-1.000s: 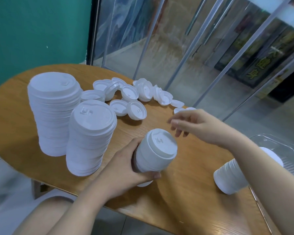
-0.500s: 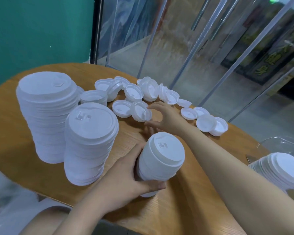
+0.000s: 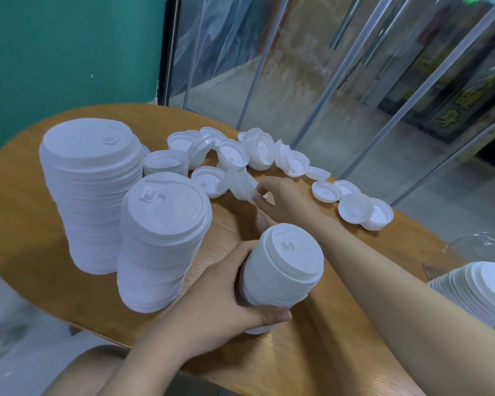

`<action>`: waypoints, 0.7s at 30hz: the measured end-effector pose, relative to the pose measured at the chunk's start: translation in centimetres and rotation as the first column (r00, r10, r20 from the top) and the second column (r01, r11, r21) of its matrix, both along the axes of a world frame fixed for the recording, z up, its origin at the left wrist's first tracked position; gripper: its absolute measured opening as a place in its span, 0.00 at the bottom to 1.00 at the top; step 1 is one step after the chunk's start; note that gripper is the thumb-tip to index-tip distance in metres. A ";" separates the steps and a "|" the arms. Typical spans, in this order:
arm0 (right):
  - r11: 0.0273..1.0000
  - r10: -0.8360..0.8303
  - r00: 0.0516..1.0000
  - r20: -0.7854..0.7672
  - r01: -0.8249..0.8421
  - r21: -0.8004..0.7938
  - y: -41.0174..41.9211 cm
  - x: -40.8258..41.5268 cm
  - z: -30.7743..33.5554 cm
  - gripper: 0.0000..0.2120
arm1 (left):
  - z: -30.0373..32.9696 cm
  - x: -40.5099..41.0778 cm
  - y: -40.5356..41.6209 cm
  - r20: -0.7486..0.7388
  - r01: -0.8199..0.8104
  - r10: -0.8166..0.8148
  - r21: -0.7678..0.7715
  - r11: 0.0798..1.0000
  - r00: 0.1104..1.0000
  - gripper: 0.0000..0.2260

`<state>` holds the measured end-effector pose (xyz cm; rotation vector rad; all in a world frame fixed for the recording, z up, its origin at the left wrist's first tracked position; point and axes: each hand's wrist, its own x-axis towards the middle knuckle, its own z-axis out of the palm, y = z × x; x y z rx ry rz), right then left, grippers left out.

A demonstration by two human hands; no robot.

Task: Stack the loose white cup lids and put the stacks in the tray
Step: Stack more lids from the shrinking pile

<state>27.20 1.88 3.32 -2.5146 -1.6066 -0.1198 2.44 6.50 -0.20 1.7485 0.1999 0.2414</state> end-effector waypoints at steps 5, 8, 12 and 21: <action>0.999 -0.054 0.996 -0.071 0.054 0.000 -1.5 -0.4 1.2 0.11 | 0.1 -0.2 -0.1 0.000 -0.002 0.002 -0.013 1.000 1.000 0.36; 0.997 -0.069 0.992 -0.103 0.073 0.036 -2.7 -0.7 2.2 0.17 | 0.2 -0.3 -0.2 0.010 -0.006 0.006 -0.013 1.000 1.000 0.37; 0.985 -0.091 0.988 -0.125 0.108 0.135 -4.7 -0.7 3.4 0.06 | 0.2 -0.3 -0.3 0.021 -0.015 0.015 -0.015 1.000 1.000 0.36; 0.915 -0.219 0.871 -0.440 0.341 0.218 -9.5 -2.0 3.4 0.17 | 0.2 -0.3 -0.3 0.030 -0.015 0.016 -0.021 1.000 0.999 0.35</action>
